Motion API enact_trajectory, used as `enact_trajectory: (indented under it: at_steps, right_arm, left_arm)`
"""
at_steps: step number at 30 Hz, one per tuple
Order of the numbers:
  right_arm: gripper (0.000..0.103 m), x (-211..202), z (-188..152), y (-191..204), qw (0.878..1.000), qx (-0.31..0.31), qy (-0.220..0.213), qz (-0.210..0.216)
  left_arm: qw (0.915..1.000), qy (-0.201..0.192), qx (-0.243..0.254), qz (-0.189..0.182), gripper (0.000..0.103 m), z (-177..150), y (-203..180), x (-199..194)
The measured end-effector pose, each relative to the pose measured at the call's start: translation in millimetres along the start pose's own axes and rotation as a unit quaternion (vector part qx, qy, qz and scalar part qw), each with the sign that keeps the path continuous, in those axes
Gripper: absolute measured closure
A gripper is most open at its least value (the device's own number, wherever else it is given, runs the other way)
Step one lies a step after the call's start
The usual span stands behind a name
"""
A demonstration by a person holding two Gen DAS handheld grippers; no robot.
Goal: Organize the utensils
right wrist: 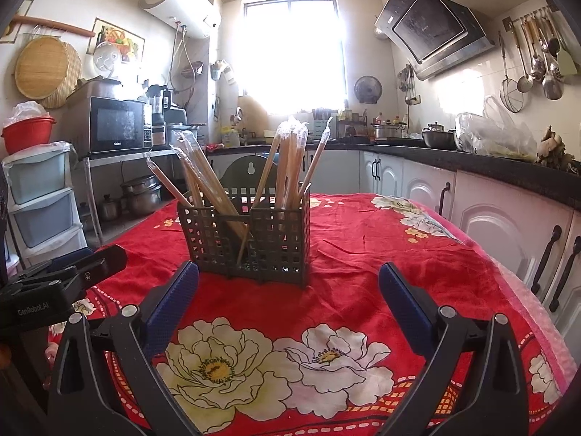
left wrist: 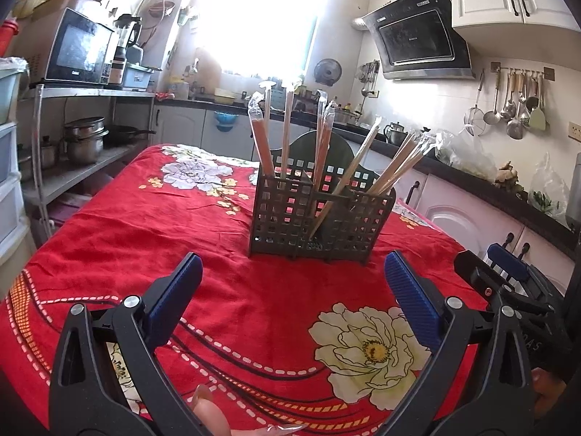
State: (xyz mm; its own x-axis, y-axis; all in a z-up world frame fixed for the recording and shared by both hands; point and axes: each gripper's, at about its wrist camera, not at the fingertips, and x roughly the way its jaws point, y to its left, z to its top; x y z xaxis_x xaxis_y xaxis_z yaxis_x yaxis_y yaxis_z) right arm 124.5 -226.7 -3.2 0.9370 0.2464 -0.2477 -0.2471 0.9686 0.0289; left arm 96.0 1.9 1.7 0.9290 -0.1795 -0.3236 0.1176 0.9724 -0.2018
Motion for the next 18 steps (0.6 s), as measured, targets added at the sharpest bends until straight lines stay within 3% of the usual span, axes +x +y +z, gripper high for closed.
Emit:
enact_trajectory:
  at_steps: [18]
  right_arm:
    - [0.006, -0.5, -0.1, -0.4, 1.0, 0.001, 0.001, 0.0]
  left_arm:
    - [1.0, 0.0, 0.001, 0.002, 0.011, -0.2, 0.0, -0.9]
